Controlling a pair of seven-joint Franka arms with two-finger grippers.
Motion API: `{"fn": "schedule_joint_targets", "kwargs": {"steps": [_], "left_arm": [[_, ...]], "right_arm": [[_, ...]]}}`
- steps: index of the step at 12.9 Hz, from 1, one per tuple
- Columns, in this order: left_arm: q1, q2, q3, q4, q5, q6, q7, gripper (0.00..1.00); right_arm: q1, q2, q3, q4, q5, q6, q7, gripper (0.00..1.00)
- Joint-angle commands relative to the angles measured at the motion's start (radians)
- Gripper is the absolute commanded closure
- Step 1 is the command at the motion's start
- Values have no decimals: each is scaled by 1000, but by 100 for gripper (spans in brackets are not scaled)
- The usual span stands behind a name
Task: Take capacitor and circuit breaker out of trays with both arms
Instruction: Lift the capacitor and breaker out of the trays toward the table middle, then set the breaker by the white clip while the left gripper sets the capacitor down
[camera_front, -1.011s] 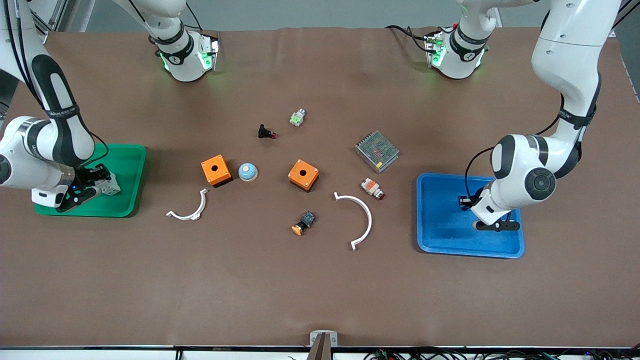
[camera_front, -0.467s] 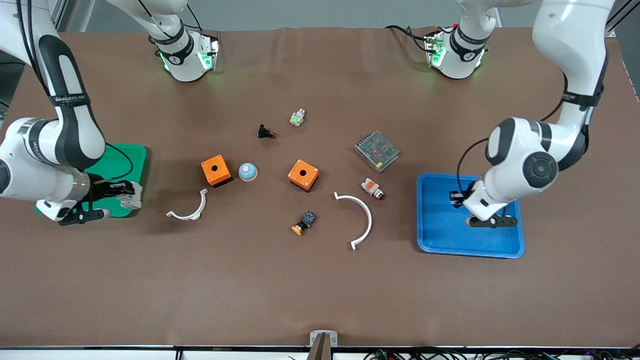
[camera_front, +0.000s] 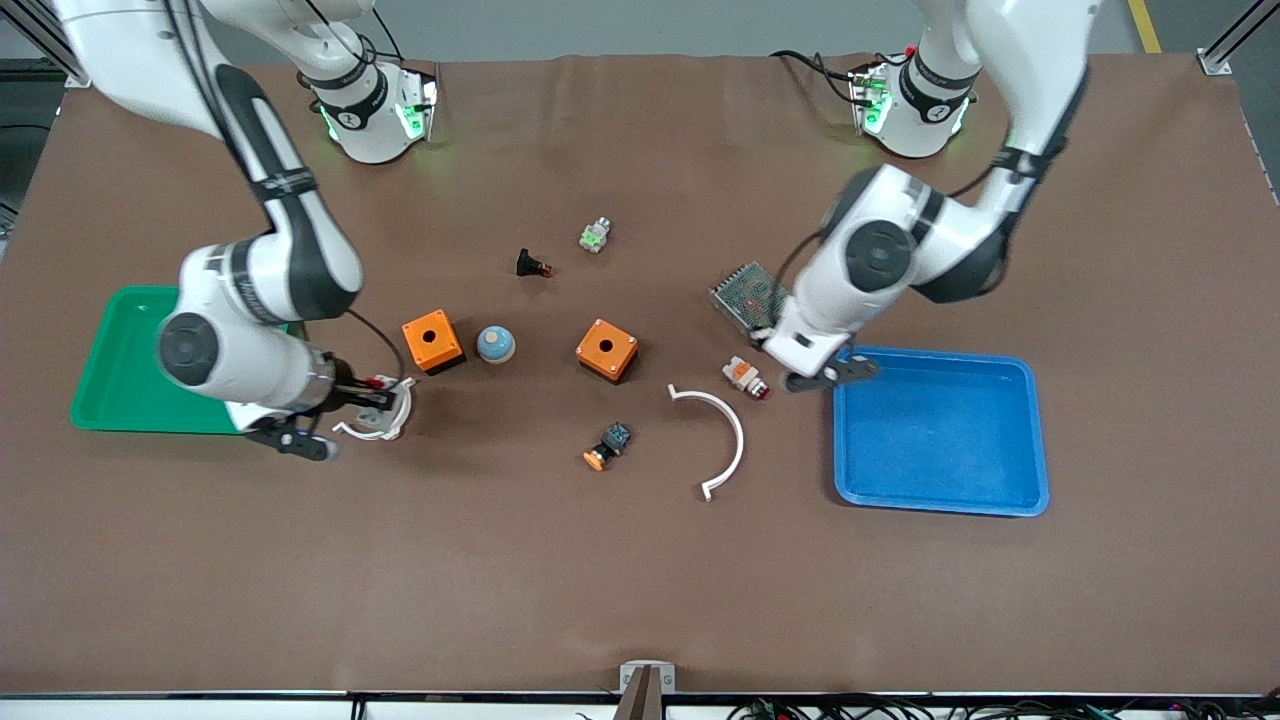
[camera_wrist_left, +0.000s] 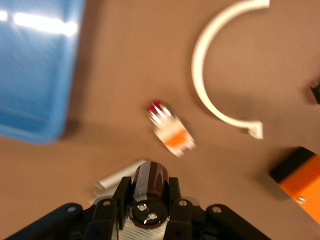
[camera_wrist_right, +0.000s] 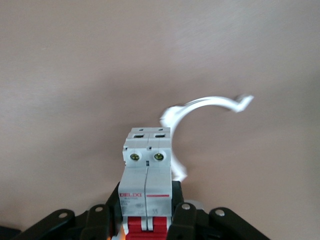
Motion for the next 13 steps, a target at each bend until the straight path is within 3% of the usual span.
{"fn": "schedule_joint_targets", "kwargs": {"steps": [1,3,4,5,6,8,10,11,12,13], "left_arm": [[-108,37,5,-5,0,74,-185,99],[-179,98,7,-4,0,156,-308,99],[-204,126,7,-2,0,187,-340,98],[-230,158,9,-2,0,218,-356,98],[-257,181,16,-4,0,247,-380,97],[-270,218,16,-1,31,256,-412,93],[-271,250,16,16,54,257,-423,87],[-271,263,16,27,54,257,-431,80],[-271,267,16,32,54,258,-431,55],[-270,267,16,36,54,257,-434,22]], "right_arm": [[47,61,-12,7,24,63,106,98],[66,98,-12,9,23,101,119,94],[65,107,-12,12,24,104,119,84],[65,115,-10,18,23,104,119,65],[63,116,-10,18,23,104,116,37],[60,107,-12,20,12,88,101,0],[48,29,-22,20,-15,37,24,0],[19,-6,-35,23,-41,-13,-52,0],[-27,-48,-38,21,-48,-35,-124,0],[-67,-98,-38,13,-48,-49,-169,0]]}}
